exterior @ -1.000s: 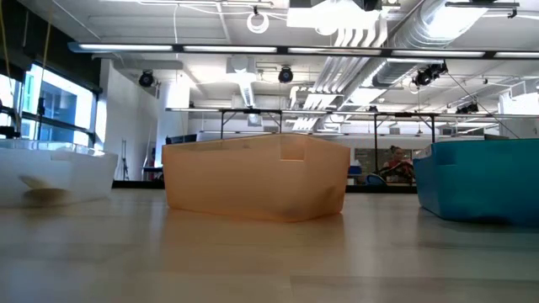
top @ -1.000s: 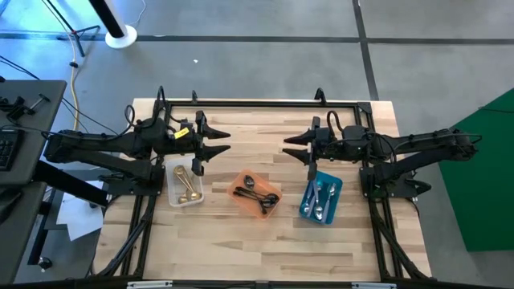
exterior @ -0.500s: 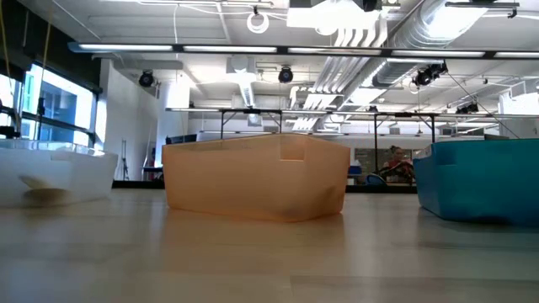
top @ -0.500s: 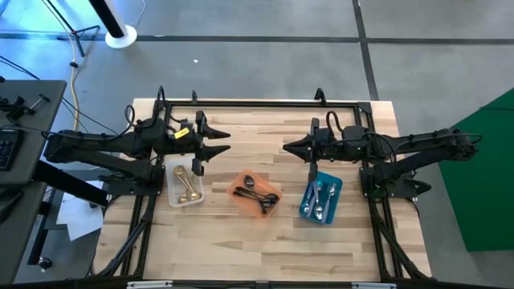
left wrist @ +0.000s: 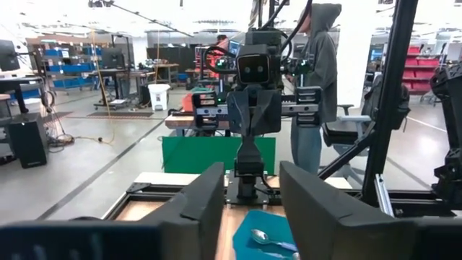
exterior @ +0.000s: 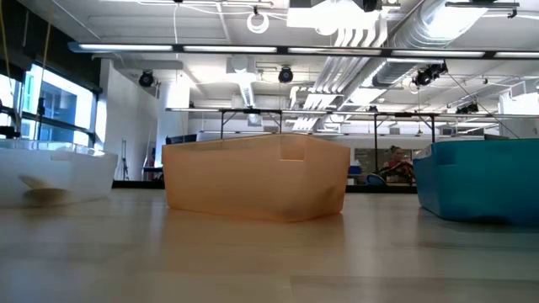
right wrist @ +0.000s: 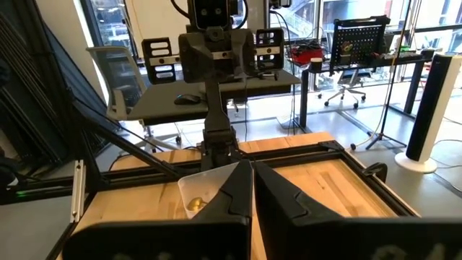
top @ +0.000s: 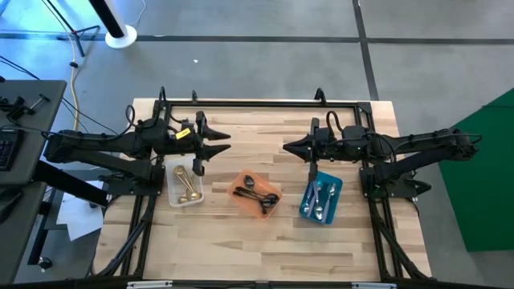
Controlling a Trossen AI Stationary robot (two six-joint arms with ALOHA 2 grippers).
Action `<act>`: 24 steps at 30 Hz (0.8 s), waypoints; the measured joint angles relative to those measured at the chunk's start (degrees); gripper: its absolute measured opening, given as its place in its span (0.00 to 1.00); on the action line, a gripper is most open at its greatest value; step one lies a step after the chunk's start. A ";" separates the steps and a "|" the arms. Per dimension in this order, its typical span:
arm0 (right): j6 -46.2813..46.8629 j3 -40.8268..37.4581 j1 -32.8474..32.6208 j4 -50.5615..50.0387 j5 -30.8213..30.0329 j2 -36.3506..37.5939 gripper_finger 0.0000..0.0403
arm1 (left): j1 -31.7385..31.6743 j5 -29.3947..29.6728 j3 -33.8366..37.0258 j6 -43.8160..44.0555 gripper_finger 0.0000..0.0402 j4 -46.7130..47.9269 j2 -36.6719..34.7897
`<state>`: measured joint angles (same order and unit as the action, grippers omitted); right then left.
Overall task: Sort silverware by color (type)
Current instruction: Return to Home Position
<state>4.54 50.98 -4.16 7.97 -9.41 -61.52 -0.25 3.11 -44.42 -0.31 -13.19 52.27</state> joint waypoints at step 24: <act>0.84 0.01 0.00 0.00 1.07 0.09 0.00 | 0.00 -0.91 0.62 1.60 0.00 1.89 -3.25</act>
<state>5.37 50.99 -4.16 7.97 -8.34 -61.43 -0.25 2.20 -43.81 1.29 -11.30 49.02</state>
